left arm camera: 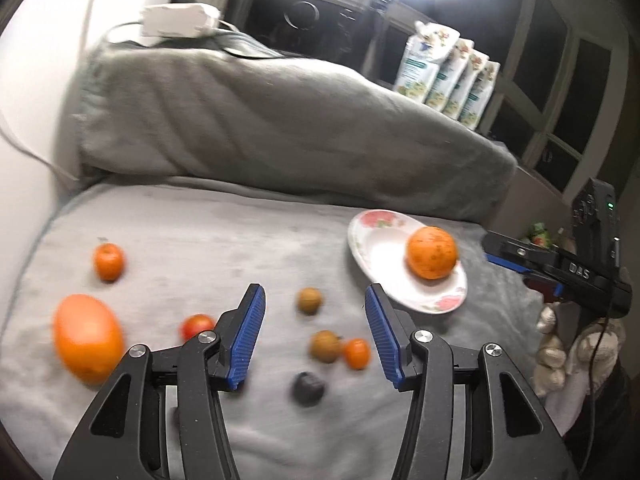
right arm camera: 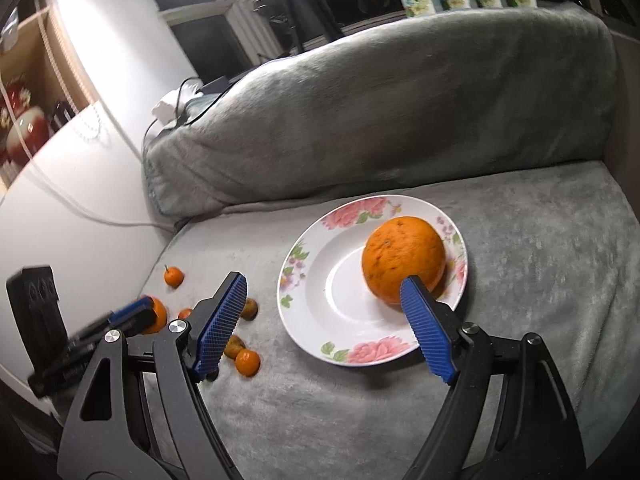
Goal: Organize fruits
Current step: 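Move the left tool to a dark plum while the right tool approaches a brown round fruit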
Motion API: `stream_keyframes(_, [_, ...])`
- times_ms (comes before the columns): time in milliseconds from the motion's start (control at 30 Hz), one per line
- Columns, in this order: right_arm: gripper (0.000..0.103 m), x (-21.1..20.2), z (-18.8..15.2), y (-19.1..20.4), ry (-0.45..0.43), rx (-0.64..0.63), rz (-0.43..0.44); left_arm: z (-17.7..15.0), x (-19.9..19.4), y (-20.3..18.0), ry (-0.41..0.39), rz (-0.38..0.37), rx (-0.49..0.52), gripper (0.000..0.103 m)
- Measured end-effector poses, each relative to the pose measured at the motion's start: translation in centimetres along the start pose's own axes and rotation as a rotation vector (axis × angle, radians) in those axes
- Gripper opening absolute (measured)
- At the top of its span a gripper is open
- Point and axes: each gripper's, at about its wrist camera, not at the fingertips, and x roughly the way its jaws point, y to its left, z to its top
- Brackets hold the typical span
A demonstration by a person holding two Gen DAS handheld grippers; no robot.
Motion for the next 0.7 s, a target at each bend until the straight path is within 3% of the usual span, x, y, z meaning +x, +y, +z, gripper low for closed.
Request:
stream_keyframes(233, [0.082, 0.4, -1.0, 2.6, 0.031, -0.082, 0.036, -1.4, -2.4, 3.3, -0.013, 0.084, -0.039, 0.051])
stream_keyframes(567, [0.082, 2.6, -2.8, 6.5, 0.106, -0.223, 0.084, -4.4, -4.1, 6.5, 0.02, 0.124, -0.118, 0.051])
stream_keyframes(700, [0.073, 3.7, -3.2, 7.6, 0.138, -0.258, 0.091, -5.7, -4.1, 7.4, 0.044, 0.129, -0.147, 0.051])
